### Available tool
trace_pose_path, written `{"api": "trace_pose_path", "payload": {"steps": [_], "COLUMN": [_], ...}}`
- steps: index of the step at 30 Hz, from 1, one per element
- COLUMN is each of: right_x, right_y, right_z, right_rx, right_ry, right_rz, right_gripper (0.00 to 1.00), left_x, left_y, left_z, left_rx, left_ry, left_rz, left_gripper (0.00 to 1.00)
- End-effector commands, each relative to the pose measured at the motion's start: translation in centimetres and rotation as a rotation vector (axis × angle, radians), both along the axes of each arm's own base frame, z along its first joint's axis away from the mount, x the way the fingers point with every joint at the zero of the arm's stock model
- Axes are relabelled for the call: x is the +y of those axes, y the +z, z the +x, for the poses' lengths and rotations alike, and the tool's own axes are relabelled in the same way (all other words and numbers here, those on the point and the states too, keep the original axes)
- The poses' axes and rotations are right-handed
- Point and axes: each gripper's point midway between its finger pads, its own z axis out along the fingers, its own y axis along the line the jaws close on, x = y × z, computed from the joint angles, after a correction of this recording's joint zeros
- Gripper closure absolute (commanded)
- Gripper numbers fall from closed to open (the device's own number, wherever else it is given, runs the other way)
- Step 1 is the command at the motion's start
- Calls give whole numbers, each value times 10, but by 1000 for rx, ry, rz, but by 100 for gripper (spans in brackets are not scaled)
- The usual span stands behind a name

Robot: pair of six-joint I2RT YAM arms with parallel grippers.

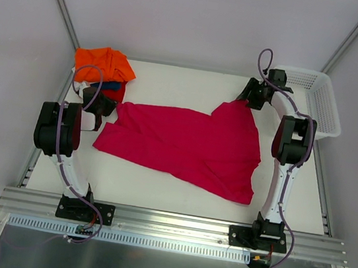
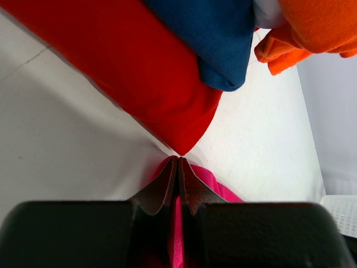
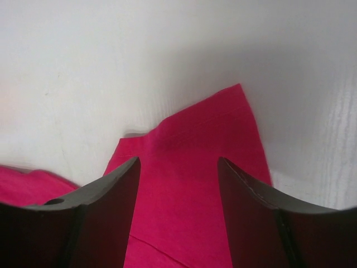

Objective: Fold and stack the t-shirts
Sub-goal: Fold the tshirt

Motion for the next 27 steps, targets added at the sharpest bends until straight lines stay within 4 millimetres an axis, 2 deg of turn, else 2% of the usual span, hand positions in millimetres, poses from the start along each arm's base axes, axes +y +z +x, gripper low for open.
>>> {"api": "trace_pose_path", "payload": {"steps": [1, 5, 11, 15, 16, 23, 27], "right_x": [8, 1, -29, -37, -49, -58, -56], "right_y": [7, 11, 28, 21, 21, 23, 15], "right_z": [8, 10, 17, 18, 19, 25, 23], "right_rx": [-33, -41, -57, -25, -22, -34, 0], "right_ry": [-2, -15, -59, -44, -63, -71, -94], "right_rz": [69, 70, -104, -160, -153, -138, -79], "right_gripper": [39, 39, 39, 39, 39, 38, 38], "left_x": [1, 2, 1, 1, 1, 0, 0], "left_y": [13, 14, 14, 15, 15, 14, 14], "left_z": [9, 10, 11, 12, 11, 12, 12], "left_rx": [-51, -54, -54, -57, -56, -56, -58], "left_ry": [-17, -17, -21, -22, -24, -28, -27], "left_rz": [7, 11, 9, 9, 8, 6, 5], "left_gripper": [100, 100, 100, 100, 100, 100, 100]}}
